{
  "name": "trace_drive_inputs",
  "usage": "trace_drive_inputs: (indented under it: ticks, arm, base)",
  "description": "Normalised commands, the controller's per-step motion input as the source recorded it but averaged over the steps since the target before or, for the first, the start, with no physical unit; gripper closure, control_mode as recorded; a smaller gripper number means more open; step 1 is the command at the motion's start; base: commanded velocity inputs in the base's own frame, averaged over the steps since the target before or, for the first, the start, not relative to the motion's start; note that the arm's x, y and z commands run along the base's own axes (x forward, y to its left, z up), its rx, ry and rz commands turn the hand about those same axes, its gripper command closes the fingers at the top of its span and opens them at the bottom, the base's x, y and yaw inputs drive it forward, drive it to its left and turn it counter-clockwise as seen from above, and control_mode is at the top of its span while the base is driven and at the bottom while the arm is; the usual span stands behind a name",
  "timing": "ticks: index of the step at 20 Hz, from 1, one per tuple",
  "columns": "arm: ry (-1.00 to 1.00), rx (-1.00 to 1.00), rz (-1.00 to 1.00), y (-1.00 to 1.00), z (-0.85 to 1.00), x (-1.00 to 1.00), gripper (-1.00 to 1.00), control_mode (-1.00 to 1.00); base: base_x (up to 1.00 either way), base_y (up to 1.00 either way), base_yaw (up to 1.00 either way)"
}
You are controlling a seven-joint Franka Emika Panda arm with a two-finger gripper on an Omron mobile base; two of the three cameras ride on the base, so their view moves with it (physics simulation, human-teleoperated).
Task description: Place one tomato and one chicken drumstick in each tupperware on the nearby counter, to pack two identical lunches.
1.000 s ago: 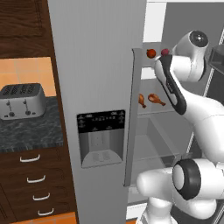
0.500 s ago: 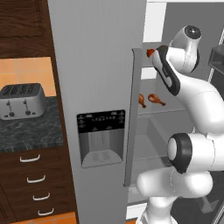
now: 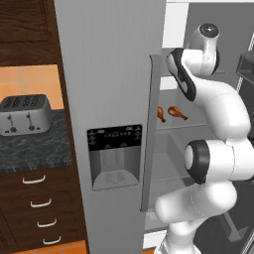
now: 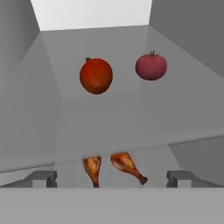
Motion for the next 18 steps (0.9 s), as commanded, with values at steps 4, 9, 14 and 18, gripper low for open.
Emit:
trace_drive_inputs:
  ticks: [4, 9, 14, 18]
  arm:
    - [0.01, 0.00, 0.00, 0.00, 0.00, 0.01, -1.00, -1.00]
    - [0.03, 0.02, 0.02, 0.00, 0.00, 0.19, -1.00, -1.00]
    - [0.00, 0.24, 0.00, 0.00, 0.00, 0.32, -1.00, -1.00]
    - [0.00, 0.00, -0.03, 0.00, 0.00, 0.00, -1.00, -1.00]
  base:
    - [0.00, 0.00, 0.00]
    - [0.00, 0.00, 0.00]
    - [0.00, 0.00, 0.00]
    - [0.00, 0.00, 0.00]
